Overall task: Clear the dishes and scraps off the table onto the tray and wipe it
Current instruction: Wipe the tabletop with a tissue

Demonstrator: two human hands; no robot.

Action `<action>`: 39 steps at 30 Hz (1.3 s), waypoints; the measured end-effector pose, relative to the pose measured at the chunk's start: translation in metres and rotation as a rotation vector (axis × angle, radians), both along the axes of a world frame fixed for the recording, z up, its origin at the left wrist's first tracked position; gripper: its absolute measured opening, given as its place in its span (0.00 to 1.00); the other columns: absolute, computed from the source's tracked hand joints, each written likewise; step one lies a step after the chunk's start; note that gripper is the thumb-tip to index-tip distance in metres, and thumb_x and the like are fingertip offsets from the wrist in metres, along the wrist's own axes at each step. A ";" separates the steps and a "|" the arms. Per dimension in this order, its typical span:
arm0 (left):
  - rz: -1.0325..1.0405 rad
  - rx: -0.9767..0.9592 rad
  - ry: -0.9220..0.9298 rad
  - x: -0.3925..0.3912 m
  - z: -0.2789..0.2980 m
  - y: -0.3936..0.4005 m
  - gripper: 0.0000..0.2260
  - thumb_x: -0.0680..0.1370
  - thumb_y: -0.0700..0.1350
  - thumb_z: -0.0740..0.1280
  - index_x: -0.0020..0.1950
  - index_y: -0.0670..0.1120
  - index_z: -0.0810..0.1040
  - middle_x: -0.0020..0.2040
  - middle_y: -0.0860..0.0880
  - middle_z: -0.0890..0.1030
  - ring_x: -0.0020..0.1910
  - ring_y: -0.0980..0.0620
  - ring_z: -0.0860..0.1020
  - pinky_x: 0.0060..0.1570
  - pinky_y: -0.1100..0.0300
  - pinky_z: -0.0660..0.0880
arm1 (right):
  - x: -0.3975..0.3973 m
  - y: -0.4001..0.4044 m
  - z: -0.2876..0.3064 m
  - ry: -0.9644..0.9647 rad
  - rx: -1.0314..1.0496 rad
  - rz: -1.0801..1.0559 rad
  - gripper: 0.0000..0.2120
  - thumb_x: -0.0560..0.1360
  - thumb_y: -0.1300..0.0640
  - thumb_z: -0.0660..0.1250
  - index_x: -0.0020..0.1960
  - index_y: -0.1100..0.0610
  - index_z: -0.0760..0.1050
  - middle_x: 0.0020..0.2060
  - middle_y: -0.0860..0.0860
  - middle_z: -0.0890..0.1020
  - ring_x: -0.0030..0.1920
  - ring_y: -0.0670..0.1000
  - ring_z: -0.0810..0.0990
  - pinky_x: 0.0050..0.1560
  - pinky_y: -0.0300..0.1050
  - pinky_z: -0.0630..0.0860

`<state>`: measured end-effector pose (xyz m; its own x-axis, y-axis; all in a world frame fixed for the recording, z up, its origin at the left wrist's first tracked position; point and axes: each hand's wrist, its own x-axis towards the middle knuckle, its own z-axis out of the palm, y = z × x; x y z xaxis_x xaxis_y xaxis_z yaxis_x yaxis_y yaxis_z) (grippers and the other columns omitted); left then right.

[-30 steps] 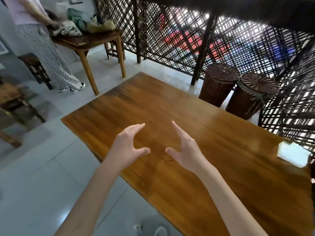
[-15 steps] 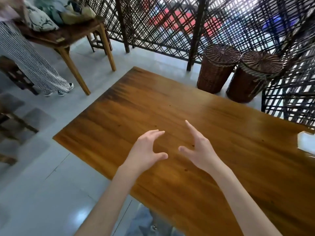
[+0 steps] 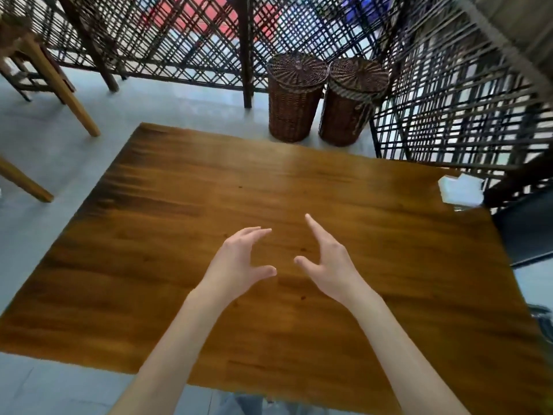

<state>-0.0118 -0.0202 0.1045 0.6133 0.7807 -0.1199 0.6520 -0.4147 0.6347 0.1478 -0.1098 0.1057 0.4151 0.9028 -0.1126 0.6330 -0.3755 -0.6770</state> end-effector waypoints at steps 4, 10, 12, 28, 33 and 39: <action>-0.111 -0.020 -0.014 0.037 -0.003 0.000 0.35 0.67 0.51 0.76 0.71 0.56 0.66 0.70 0.54 0.68 0.68 0.54 0.67 0.62 0.62 0.65 | 0.025 -0.020 -0.007 -0.009 -0.026 -0.115 0.38 0.73 0.51 0.70 0.75 0.42 0.50 0.73 0.42 0.59 0.72 0.46 0.60 0.62 0.37 0.59; -0.204 -0.047 -0.048 0.104 -0.010 -0.017 0.34 0.66 0.50 0.77 0.70 0.56 0.68 0.69 0.55 0.69 0.66 0.54 0.69 0.59 0.64 0.65 | 0.084 -0.060 -0.013 0.025 -0.060 -0.227 0.37 0.74 0.50 0.69 0.74 0.41 0.50 0.74 0.42 0.58 0.72 0.47 0.60 0.65 0.44 0.63; -0.214 -0.056 -0.057 0.129 -0.013 -0.025 0.34 0.66 0.50 0.77 0.70 0.56 0.68 0.69 0.55 0.69 0.65 0.55 0.69 0.58 0.65 0.64 | 0.109 -0.074 -0.013 0.023 -0.066 -0.246 0.37 0.74 0.50 0.68 0.74 0.41 0.50 0.74 0.42 0.58 0.73 0.47 0.60 0.66 0.44 0.63; -0.200 -0.057 -0.007 0.413 -0.064 -0.111 0.33 0.68 0.49 0.76 0.71 0.52 0.67 0.70 0.50 0.69 0.67 0.51 0.69 0.62 0.59 0.68 | 0.397 -0.139 -0.051 -0.043 -0.110 -0.204 0.37 0.75 0.54 0.68 0.76 0.48 0.50 0.74 0.47 0.59 0.73 0.50 0.59 0.68 0.48 0.62; -0.181 -0.001 0.093 0.489 -0.094 -0.092 0.34 0.68 0.49 0.75 0.72 0.52 0.66 0.70 0.49 0.69 0.67 0.49 0.69 0.61 0.56 0.70 | 0.466 -0.114 -0.080 -0.072 -0.118 -0.254 0.35 0.75 0.54 0.67 0.76 0.49 0.51 0.74 0.49 0.59 0.72 0.53 0.61 0.67 0.51 0.65; -0.176 0.024 0.183 0.548 -0.135 -0.041 0.43 0.66 0.52 0.77 0.75 0.52 0.58 0.72 0.47 0.65 0.69 0.46 0.66 0.63 0.52 0.68 | 0.528 -0.089 -0.117 -0.090 -0.129 -0.287 0.35 0.75 0.56 0.66 0.76 0.51 0.51 0.74 0.50 0.58 0.73 0.53 0.59 0.69 0.52 0.62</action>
<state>0.5364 -0.0611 -0.0301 0.7095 0.6682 -0.2238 0.6718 -0.5455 0.5012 0.6759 -0.1988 -0.0115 0.6638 0.7284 -0.1700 0.5441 -0.6262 -0.5585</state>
